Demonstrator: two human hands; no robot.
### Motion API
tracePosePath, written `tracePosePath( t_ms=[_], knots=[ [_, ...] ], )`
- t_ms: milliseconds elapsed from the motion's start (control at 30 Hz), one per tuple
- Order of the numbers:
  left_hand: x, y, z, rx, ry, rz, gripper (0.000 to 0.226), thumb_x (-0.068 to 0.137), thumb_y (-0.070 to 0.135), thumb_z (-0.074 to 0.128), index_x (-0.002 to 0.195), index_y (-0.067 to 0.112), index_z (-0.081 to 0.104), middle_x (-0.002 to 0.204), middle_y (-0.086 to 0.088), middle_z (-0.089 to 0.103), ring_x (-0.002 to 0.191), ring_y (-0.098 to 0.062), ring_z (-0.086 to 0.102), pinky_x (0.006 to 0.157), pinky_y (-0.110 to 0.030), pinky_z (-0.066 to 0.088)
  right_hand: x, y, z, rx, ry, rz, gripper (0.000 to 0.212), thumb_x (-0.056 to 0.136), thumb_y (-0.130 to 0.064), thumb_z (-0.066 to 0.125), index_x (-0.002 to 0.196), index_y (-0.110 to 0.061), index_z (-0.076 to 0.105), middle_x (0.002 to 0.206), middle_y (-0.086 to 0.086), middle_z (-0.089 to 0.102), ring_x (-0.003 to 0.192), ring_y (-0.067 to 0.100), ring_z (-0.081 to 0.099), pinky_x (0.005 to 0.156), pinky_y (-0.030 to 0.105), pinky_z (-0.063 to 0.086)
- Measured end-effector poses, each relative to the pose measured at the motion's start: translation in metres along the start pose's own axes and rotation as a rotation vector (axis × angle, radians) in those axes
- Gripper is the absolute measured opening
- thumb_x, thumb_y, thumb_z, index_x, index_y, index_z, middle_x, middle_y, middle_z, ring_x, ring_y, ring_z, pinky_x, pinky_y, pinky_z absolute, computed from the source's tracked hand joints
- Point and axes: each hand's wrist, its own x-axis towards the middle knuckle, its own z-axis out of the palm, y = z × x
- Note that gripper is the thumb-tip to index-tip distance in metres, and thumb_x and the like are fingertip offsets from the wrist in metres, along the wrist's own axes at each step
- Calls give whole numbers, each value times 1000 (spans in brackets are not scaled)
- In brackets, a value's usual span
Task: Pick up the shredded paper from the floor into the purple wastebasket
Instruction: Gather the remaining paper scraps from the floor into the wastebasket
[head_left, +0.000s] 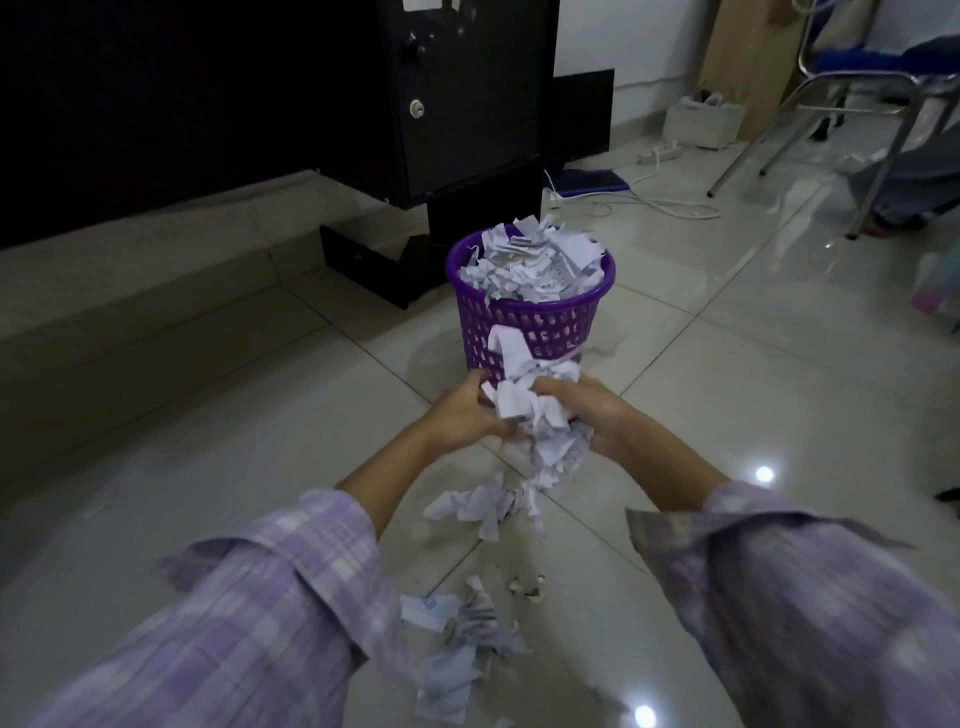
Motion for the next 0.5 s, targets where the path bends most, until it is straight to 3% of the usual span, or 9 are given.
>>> tracePosePath(
  t_ms=[100, 233, 333, 400, 500],
  knots=[
    [20, 29, -12, 50, 156, 57, 45, 79, 10, 75, 117, 11, 52, 91, 4, 58, 76, -7, 55, 51, -9, 42, 13, -47, -5, -18, 54, -65, 26, 87, -8, 63, 113, -3, 61, 103, 18, 69, 86, 28, 67, 76, 36, 58],
    [50, 60, -31, 171, 286, 145, 47, 81, 14, 72, 123, 10, 52, 107, -2, 60, 99, -19, 58, 76, -26, 44, 34, -100, -3, -108, 126, -150, 27, 85, -14, 65, 111, -5, 61, 98, 16, 68, 81, 26, 66, 75, 38, 57],
    [69, 82, -46, 153, 334, 160, 50, 85, 19, 70, 127, 5, 49, 113, -6, 58, 99, -16, 53, 80, -25, 41, 53, -132, -2, -154, 174, -236, 28, 83, -16, 66, 109, -6, 62, 93, 12, 66, 75, 20, 63, 58, 25, 52],
    [82, 90, -54, 195, 362, 166, 51, 86, 21, 69, 129, 2, 48, 125, -11, 55, 110, -22, 53, 86, -28, 42, 67, -148, -3, -142, 221, -286, 29, 80, -14, 68, 107, -7, 62, 90, 8, 65, 76, 18, 63, 51, 19, 49],
    [104, 91, -64, 329, 359, 157, 45, 89, 15, 62, 129, 0, 47, 130, -15, 51, 119, -28, 50, 89, -27, 41, 92, -163, -4, -177, 325, -316, 34, 73, -16, 71, 106, -16, 62, 102, 8, 65, 96, 27, 65, 64, 26, 51]
  ],
)
